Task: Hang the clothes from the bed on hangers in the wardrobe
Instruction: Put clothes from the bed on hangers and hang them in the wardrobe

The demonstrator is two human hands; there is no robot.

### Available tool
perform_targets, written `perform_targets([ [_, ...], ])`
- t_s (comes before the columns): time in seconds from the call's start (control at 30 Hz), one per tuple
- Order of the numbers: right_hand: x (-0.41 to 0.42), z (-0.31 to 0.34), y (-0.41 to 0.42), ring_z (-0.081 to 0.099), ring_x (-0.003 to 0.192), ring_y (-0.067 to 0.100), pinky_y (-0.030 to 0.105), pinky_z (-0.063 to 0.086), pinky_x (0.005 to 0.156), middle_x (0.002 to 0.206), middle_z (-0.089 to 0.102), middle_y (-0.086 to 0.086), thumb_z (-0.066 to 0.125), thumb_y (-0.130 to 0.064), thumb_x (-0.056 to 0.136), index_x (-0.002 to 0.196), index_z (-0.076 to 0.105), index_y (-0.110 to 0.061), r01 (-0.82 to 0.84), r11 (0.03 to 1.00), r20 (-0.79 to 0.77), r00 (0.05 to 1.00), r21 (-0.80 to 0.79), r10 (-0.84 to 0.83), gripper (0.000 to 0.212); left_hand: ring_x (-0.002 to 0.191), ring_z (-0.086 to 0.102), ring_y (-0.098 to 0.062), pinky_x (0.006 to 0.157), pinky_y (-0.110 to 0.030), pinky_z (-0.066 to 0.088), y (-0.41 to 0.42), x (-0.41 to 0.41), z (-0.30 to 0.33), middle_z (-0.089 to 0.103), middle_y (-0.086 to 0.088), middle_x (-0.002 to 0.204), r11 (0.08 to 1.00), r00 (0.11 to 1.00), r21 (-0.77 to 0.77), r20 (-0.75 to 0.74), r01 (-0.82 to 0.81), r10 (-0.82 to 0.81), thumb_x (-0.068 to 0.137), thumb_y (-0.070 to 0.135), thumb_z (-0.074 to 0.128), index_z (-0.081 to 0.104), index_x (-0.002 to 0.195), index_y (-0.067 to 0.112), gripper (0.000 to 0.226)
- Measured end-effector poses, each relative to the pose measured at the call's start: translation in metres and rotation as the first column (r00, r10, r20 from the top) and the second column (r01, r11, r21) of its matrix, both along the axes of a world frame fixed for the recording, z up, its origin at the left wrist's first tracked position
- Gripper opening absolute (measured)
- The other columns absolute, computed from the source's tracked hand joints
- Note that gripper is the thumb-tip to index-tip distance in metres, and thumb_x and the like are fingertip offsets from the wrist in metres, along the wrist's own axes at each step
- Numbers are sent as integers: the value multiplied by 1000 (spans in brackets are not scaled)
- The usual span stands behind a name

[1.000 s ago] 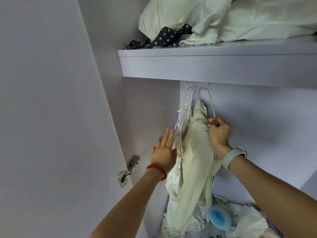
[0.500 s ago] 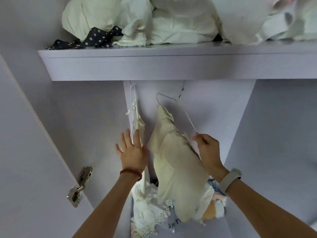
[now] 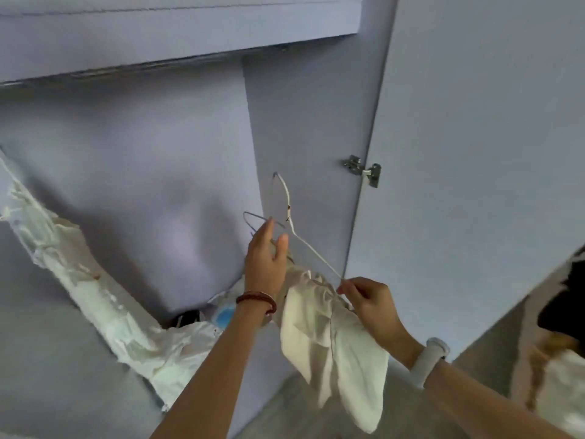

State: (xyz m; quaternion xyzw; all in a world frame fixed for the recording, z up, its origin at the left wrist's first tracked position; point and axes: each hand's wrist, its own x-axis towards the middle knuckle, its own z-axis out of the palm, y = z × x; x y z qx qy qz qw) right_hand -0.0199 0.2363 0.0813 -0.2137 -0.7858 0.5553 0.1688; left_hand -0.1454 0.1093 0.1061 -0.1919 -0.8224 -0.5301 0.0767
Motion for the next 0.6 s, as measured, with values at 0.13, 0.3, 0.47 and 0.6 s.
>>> perform_targets([
  [0.13, 85, -10, 20, 44, 45, -1, 11, 31, 50, 46, 54, -18, 54, -12, 90, 63, 63, -19, 149, 989, 51, 988, -16, -148, 29, 105, 52, -13, 87, -10, 32, 59, 57, -15, 61, -13, 119, 980, 982, 62, -27, 188, -186, 94, 14, 51, 57, 120, 1, 30],
  [0.3, 198, -28, 36, 36, 47, 6, 17, 30, 48, 49, 48, -9, 55, -15, 88, 59, 64, -25, 333, 943, 179, 927, 5, -328, 32, 84, 57, -20, 82, -35, 43, 112, 139, -45, 68, -12, 88, 908, 908, 59, -88, 415, -409, 87, 24, 49, 65, 92, -3, 32],
  [0.47, 296, -36, 54, 56, 70, 17, 33, 46, 67, 81, 63, 3, 40, -43, 79, 85, 68, -16, 354, 865, 307, 830, 356, -466, 40, 81, 56, -19, 86, -54, 44, 152, 228, -55, 56, 15, 79, 757, 763, 122, -9, 642, -646, 82, 36, 44, 65, 85, 1, 41],
  [0.6, 349, -33, 55, 56, 66, 17, 25, 39, 58, 73, 65, -4, 36, -43, 83, 106, 61, -20, 532, 687, 146, 729, 495, -669, 40, 78, 49, 12, 95, -54, 38, 185, 302, -46, 56, 20, 79, 564, 571, 96, -70, 820, -818, 85, 29, 48, 64, 82, 2, 32],
])
